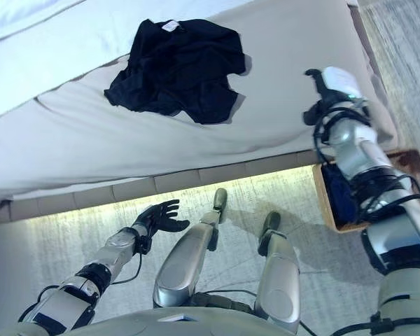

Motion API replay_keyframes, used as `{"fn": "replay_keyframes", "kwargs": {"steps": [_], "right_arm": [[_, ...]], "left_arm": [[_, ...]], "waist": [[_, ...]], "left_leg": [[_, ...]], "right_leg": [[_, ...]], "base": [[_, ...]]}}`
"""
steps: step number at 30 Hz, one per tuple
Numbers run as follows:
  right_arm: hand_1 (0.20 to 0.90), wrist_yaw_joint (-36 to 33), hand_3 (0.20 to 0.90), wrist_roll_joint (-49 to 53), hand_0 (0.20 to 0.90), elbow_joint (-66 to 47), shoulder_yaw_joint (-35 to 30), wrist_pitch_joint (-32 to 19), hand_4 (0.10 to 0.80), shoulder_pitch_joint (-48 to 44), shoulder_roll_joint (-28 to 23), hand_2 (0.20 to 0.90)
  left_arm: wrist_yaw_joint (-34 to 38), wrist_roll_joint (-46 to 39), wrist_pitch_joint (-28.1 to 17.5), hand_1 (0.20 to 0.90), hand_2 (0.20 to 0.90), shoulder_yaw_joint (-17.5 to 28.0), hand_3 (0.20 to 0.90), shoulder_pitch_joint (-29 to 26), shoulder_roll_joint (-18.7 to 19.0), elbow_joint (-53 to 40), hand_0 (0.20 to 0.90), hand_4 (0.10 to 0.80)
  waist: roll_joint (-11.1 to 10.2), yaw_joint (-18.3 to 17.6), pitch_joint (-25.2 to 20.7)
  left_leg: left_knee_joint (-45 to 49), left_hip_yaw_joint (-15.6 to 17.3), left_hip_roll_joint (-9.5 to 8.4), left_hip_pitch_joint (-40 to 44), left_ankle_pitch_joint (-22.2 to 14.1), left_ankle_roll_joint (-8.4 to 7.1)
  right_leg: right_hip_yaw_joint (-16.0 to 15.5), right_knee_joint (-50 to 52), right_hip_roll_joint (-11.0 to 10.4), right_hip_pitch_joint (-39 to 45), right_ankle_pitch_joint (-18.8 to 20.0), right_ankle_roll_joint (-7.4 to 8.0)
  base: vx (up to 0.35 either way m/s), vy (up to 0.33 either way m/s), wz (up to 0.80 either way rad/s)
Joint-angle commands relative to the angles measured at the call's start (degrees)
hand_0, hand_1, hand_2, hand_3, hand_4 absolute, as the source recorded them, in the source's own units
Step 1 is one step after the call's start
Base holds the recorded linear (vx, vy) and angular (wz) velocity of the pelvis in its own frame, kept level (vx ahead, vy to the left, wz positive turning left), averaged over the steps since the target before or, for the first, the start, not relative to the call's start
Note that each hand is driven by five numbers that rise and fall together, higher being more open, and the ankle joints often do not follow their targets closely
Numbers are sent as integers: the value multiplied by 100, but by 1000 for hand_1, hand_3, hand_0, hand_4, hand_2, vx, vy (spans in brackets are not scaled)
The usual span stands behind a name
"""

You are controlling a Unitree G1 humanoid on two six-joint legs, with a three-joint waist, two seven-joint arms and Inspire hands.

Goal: Pick up the clothes from the bed and place them into the basket

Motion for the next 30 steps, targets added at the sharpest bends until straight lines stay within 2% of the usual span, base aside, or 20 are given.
{"fn": "replay_keyframes", "kwargs": {"steps": [1, 6, 13, 18, 21, 25, 27, 28, 30], "right_arm": [[900, -764, 900, 23, 900, 175, 11, -113, 800, -893, 74, 900], [900, -1425, 900, 244, 900, 907, -103, 271, 800, -1594, 468, 900], [900, -1341, 900, 200, 900, 1812, 82, 620, 800, -2078, 659, 900], [900, -790, 900, 157, 900, 2502, 222, 1325, 800, -2257, 718, 900], [900, 6, 900, 115, 900, 3049, 384, 1845, 800, -2294, 754, 900], [900, 416, 900, 240, 900, 3293, 481, 2065, 800, -2372, 800, 900], [900, 534, 900, 288, 900, 3370, 548, 2006, 800, -2432, 797, 900], [300, 445, 200, 365, 300, 3368, 557, 1924, 100, -2461, 789, 300], [300, 212, 200, 503, 300, 3309, 525, 1837, 100, -2513, 784, 300]], "left_arm": [[50, -366, -62, 900, 900, 208, 900, 347, 320, -12, 900, 800], [87, -538, 11, 900, 900, 455, 900, 478, 386, 102, 900, 800], [-48, -668, -166, 900, 900, 644, 900, 606, 373, 335, 900, 800], [-182, -705, -344, 900, 900, 648, 900, 670, 389, 281, 900, 800], [-280, -685, -473, 900, 900, 639, 900, 762, 451, 140, 900, 800], [-324, -693, -519, 900, 900, 559, 900, 807, 562, -95, 900, 800], [-307, -684, -507, 900, 900, 529, 900, 821, 594, -247, 900, 800], [-287, -713, -516, 900, 900, 488, 900, 831, 619, -311, 900, 800], [-276, -702, -520, 900, 900, 467, 900, 839, 640, -372, 900, 800]], "waist": [[-375, 384, -82], [-308, 883, 50], [-289, 1280, 108], [-307, 1482, 108], [-318, 1638, 108], [-309, 1777, 108], [-308, 1816, 108], [-307, 1829, 108], [-307, 1824, 108]], "left_leg": [[905, 81, -345, -220, -1045, 391], [903, -180, -483, -484, -1002, 442], [851, -456, -563, -891, -857, 457], [916, -550, -586, -1220, -804, 453], [958, -633, -582, -1447, -768, 459], [976, -747, -609, -1708, -691, 462], [973, -793, -638, -1840, -652, 474], [960, -822, -645, -1898, -627, 480], [947, -859, -652, -1960, -608, 489]], "right_leg": [[-311, -314, -123, 437, 292, 162], [-590, -191, -381, 455, 426, 255], [-873, -57, -546, 204, 454, 329], [-1042, 71, -620, -18, 452, 364], [-1229, 150, -631, -166, 461, 400], [-1401, 294, -620, -382, 462, 444], [-1443, 375, -594, -509, 473, 465], [-1456, 438, -576, -583, 474, 478], [-1447, 504, -532, -678, 474, 487]], "base": [[144, 166, 44], [104, 140, 46], [39, 43, 30], [28, -12, 18], [29, -53, 14], [-2, -63, 9], [-27, -63, 7], [-36, -59, 6], [-33, -59, 4]]}}
